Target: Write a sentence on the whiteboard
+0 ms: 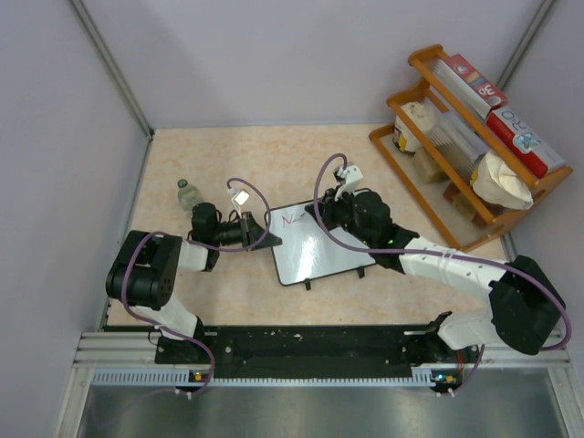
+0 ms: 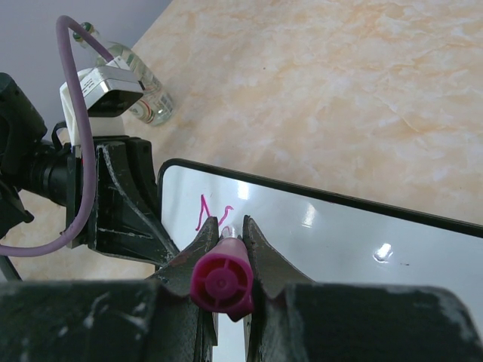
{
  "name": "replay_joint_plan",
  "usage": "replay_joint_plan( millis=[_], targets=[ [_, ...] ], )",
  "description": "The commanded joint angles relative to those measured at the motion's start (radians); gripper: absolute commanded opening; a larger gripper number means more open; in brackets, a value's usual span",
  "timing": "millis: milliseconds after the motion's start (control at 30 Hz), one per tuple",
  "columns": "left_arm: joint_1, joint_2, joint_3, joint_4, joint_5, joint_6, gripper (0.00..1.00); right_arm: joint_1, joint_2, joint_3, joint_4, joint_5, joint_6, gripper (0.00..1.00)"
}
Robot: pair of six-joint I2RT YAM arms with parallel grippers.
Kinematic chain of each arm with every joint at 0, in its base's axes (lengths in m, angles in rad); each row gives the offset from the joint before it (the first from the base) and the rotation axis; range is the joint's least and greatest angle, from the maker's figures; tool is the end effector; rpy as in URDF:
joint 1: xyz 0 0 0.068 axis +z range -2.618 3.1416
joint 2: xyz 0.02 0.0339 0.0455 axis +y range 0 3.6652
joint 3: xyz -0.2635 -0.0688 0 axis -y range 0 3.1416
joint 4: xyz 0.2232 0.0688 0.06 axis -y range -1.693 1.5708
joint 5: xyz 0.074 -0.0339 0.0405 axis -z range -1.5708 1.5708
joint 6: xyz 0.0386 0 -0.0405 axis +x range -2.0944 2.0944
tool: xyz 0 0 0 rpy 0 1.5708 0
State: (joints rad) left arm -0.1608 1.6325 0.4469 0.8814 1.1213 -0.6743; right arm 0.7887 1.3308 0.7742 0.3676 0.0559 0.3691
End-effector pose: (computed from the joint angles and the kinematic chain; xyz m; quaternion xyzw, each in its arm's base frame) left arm 0.2534 -0.0763 0.1650 0.1310 0.7402 -0.5950 0.2843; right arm 0.2053 0.2036 0.2813 -0.1430 0.7572 0.3305 0.5450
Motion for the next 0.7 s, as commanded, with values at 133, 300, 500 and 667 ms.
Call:
replay_joint_plan(
  millis=[133,300,500,667],
  targets=[
    [0.001,0.009,-0.013,0.011,-0.009,0.016,0.0,-0.02,-0.004,0.045,-0.015,0.062,-0.019,0.0],
    [0.001,0.007,-0.011,0.011,-0.009,0.016,0.0,-0.02,-0.005,0.048,-0.024,0.074,-0.018,0.0],
    [0.0,0.01,-0.011,0.011,-0.008,0.015,0.0,-0.023,-0.013,0.045,-0.033,0.096,-0.016,0.0],
    [0.001,0.012,-0.01,0.011,-0.008,0.016,0.0,-0.023,-0.015,0.043,-0.029,0.091,-0.015,0.0]
  ],
)
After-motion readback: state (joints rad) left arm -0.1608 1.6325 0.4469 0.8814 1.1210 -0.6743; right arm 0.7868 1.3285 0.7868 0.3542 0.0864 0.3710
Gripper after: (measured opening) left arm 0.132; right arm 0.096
